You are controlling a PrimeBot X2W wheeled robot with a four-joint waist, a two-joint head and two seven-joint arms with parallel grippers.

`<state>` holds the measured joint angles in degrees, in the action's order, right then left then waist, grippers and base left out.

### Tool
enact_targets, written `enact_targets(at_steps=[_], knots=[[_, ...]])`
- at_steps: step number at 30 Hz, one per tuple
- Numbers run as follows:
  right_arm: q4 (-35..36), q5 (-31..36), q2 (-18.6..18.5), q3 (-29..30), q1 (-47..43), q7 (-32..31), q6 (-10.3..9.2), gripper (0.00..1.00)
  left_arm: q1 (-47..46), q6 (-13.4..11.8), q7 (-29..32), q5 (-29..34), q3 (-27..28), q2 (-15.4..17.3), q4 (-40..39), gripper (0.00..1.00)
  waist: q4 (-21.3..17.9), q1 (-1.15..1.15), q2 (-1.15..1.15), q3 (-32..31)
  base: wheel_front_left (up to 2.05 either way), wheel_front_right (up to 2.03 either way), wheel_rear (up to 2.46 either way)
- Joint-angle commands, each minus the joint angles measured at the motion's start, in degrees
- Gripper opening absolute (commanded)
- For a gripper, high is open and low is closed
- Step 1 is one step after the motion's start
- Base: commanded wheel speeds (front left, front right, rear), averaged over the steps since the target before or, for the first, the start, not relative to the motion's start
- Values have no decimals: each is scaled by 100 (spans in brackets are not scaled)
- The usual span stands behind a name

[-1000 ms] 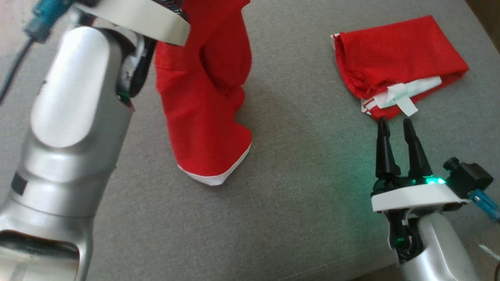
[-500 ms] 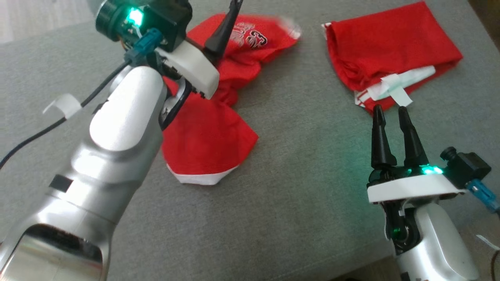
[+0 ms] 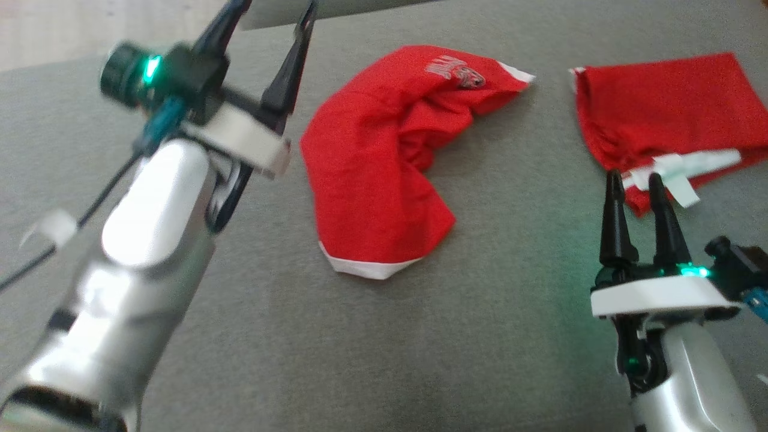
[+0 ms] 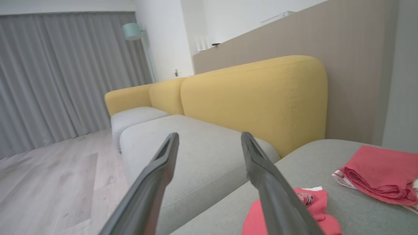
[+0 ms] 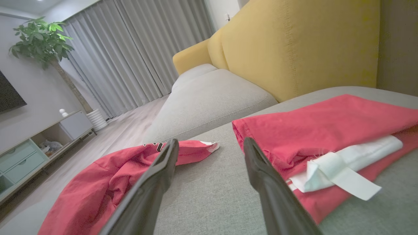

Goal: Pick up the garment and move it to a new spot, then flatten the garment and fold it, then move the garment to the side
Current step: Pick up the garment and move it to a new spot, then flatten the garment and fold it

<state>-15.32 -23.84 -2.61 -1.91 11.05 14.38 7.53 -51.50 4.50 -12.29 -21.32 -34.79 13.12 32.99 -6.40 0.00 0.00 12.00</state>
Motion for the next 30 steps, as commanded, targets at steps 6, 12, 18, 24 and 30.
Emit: enact_targets(at_steps=[6,12,18,24,30], knots=[[169,212,-27,100,-217,62,-4,100,1273,-463,-216,-341,571,426,-776,100,641,0,0,-418,0,0,0],[132,334,-27,124,-437,62,-4,100,2888,-966,-265,-608,964,367,-1468,100,923,0,0,-576,0,0,0],[115,380,-27,170,-528,62,-4,100,3553,-1114,-269,-467,1195,164,-1976,100,1147,0,0,-633,0,0,0],[-118,483,-27,-53,-466,62,-4,100,3586,-1025,-270,-265,1260,14,-2175,100,1389,0,0,-561,0,0,0],[-1074,728,-27,-643,21,-345,-4,100,3474,-904,-270,-127,1244,-87,-2128,100,1527,0,0,-344,0,0,0]])
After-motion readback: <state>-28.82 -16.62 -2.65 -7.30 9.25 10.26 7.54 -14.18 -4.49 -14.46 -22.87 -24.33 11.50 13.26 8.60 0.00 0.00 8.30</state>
